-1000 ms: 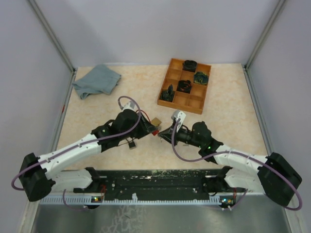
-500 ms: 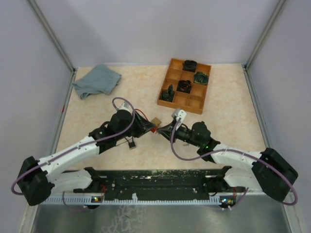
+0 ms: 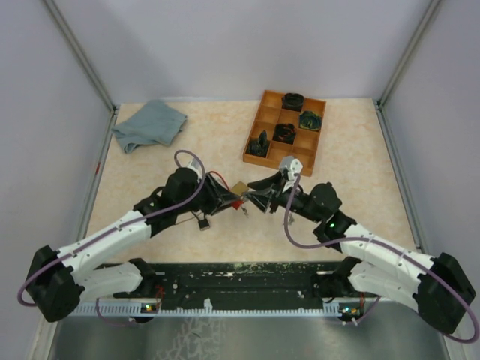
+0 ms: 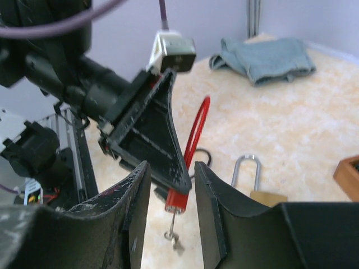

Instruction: Unlock with the key

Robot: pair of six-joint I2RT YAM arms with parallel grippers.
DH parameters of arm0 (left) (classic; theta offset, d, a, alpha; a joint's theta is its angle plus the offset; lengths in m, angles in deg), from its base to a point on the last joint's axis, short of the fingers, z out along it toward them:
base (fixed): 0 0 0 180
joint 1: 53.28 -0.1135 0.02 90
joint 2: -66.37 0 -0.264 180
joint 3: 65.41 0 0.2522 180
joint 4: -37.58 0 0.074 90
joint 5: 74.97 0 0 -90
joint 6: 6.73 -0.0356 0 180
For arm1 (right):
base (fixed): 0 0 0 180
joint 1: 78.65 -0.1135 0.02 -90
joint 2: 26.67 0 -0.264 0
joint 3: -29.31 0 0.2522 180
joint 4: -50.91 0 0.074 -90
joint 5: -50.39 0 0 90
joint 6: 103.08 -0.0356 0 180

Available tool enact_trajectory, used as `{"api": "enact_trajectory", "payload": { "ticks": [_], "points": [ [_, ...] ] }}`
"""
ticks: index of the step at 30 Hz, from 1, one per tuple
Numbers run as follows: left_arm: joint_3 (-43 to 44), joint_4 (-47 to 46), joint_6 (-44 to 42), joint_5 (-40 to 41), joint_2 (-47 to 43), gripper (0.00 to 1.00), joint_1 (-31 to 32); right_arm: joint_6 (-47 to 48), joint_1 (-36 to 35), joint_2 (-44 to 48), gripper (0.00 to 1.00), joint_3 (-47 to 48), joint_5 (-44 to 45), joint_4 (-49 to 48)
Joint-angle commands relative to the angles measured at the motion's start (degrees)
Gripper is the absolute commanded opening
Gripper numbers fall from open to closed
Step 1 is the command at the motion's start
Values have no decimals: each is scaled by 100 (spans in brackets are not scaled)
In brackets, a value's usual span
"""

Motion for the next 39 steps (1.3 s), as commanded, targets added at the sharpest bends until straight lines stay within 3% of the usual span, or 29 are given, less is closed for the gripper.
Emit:
{"api": "enact_trajectory", "payload": {
  "ticks": [1,6,39],
  "points": [
    [34,-56,-97,-73,-124,0,-66,-61,17,-69,37,238,24,939],
    [74,19,-151,4,-139,0,-75,-270,-105,-197,36,159,-29,1254],
    [123,-32,-135,3,-191,0,-75,-434,-380,-587,21,-54,-11,950]
  ]
}}
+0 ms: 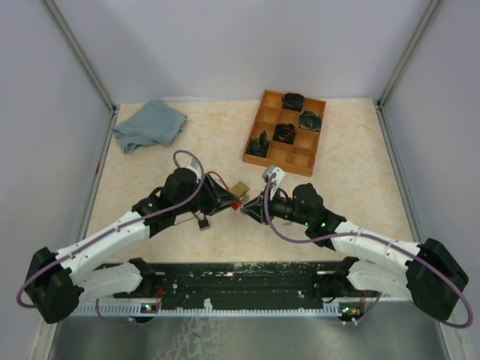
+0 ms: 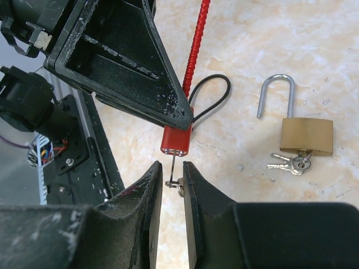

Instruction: Unlock with the key

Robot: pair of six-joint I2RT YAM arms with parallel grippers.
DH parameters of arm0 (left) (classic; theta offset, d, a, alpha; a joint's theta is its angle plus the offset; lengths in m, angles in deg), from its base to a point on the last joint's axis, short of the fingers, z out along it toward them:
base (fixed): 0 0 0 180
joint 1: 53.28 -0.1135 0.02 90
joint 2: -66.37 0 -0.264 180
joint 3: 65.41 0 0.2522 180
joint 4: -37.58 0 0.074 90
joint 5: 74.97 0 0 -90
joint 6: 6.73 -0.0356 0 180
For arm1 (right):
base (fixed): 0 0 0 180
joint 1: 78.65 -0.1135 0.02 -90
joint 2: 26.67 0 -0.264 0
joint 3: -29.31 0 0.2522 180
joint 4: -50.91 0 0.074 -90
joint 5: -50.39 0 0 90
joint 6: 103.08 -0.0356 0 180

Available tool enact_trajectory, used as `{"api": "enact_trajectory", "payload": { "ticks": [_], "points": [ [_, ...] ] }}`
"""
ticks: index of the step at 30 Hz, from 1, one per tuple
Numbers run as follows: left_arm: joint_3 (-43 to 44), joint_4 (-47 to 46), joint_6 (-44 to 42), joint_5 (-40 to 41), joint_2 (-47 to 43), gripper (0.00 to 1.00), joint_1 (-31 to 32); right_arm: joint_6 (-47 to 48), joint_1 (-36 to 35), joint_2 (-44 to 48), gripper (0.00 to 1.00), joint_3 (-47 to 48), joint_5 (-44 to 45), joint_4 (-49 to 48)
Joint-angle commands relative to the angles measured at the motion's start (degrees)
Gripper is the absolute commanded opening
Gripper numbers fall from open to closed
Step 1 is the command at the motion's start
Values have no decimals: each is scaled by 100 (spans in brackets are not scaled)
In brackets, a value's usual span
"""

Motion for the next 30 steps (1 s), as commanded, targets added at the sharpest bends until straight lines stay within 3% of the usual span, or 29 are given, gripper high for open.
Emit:
{"api": "enact_trajectory", "payload": {
  "ticks": [1,11,15,19,30],
  "points": [
    [123,-133,-47,10,-111,0,-27,-76,-75,27,21,-36,-23,-247],
    [130,-137,-31,22,-131,0,-27,-71,-98,69,19,-126,-4,-254],
    [138,-136,-31,0,-146,0,-27,-57,-92,7,13,-133,39,-304],
    [135,-143,-32,-114,-133,0,-27,-84,-93,-23,0,-177,67,-533],
    [172,100,-256,-351,-15,0,93,157,-101,-64,0,-11,244,-761]
  ]
}}
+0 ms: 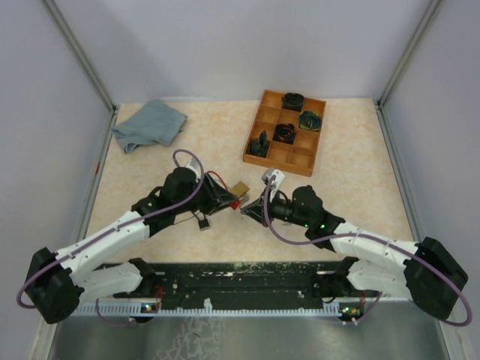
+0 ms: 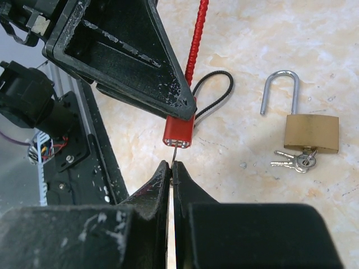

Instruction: Unlock with the key

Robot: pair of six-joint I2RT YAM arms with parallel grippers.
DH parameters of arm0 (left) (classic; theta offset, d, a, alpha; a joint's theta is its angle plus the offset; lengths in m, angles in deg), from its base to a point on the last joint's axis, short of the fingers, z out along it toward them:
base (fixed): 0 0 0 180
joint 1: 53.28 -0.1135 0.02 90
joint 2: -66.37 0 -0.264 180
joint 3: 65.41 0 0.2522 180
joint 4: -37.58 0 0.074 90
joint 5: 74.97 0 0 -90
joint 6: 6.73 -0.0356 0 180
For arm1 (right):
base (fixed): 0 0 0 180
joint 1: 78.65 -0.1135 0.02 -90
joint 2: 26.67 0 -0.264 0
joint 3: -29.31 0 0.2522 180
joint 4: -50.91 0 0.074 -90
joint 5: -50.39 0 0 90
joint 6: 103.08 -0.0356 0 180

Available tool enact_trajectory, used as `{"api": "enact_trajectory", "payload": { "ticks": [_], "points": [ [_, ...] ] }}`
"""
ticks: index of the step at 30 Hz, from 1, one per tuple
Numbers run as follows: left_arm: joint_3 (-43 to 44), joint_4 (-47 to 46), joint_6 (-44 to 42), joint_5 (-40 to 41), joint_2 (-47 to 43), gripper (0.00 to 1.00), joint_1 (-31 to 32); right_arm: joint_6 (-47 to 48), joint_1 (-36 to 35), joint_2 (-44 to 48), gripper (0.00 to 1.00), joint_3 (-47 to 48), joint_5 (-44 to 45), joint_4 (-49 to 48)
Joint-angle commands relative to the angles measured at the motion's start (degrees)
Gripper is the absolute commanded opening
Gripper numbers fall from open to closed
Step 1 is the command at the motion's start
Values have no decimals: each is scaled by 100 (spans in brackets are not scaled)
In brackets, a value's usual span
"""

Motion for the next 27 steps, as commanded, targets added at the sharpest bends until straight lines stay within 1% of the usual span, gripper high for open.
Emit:
{"api": "enact_trajectory", "payload": {
  "ticks": [1,3,5,7,10,12,15,18,20,23,27],
  "points": [
    [133,24,-150,-379,-44,0,100,296,-60,-82,0,115,242,-623],
    [139,-48,-144,-469,-42,0,155,406,-60,-256,0,129,254,-738],
    [296,165,-271,-429,80,0,260,484,-65,-410,0,218,228,-752],
    [454,423,-379,-347,207,0,337,546,-58,-325,0,253,242,-796],
    [366,347,-387,-386,244,0,385,691,-53,-119,0,304,345,-827],
    [355,338,-441,-449,305,0,401,858,-31,-37,0,394,340,-666],
    [524,669,-635,-439,421,0,425,993,105,71,0,498,260,-453],
    [446,574,-589,-439,333,0,462,785,171,112,0,399,91,-825],
    [427,419,-534,-490,345,0,524,646,176,-53,0,363,11,-1099],
    [521,355,-522,-499,429,0,671,598,188,-288,0,370,102,-1309],
    [564,349,-507,-527,502,0,766,631,256,-257,0,414,168,-1500]
  ]
}}
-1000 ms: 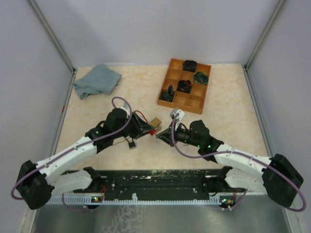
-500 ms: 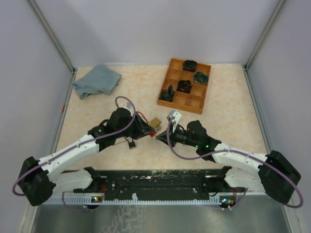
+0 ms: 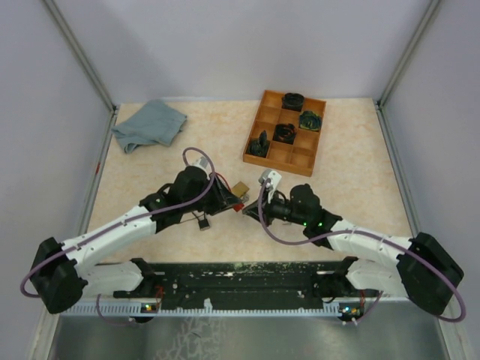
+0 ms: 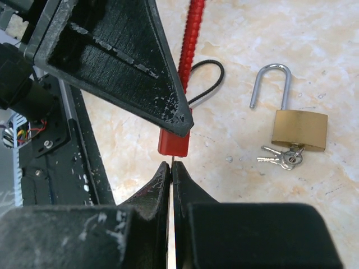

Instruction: Unlock with the key

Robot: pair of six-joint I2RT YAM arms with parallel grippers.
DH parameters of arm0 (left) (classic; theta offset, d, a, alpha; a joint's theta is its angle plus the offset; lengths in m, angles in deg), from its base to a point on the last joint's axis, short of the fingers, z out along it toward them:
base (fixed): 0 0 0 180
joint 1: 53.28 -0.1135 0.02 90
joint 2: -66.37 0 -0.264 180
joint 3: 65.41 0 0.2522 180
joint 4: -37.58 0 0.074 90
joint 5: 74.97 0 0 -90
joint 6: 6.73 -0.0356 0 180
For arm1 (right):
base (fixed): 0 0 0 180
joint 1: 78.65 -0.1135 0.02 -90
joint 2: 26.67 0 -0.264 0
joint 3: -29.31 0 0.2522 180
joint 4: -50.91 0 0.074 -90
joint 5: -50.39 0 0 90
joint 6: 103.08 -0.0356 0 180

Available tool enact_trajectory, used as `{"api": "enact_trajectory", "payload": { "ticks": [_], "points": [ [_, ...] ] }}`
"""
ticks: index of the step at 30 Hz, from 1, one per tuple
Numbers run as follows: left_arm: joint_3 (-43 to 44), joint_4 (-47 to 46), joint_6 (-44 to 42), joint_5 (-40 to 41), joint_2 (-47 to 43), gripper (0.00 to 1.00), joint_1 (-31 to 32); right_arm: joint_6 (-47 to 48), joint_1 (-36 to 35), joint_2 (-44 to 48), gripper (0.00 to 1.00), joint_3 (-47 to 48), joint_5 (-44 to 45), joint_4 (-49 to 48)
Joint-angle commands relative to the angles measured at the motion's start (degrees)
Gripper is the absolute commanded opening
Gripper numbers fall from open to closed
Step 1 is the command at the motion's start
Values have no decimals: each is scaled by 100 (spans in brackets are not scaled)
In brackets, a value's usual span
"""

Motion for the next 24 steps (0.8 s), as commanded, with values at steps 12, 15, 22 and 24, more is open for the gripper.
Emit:
{"api": "enact_trajectory", "payload": {
  "ticks": [12,15,22,24],
  "points": [
    [89,-308,173,-782,96,0,540,-80,200,-629,0,552,12,-2539],
    [71,-30,99,-47,-212,0,435,-76,237,-353,0,394,-112,-2322],
    [333,254,-148,316,-401,0,-164,178,311,354,33,159,-658,-1290],
    [409,294,-180,229,-365,0,-300,290,306,516,35,62,-625,-1056]
  ]
}}
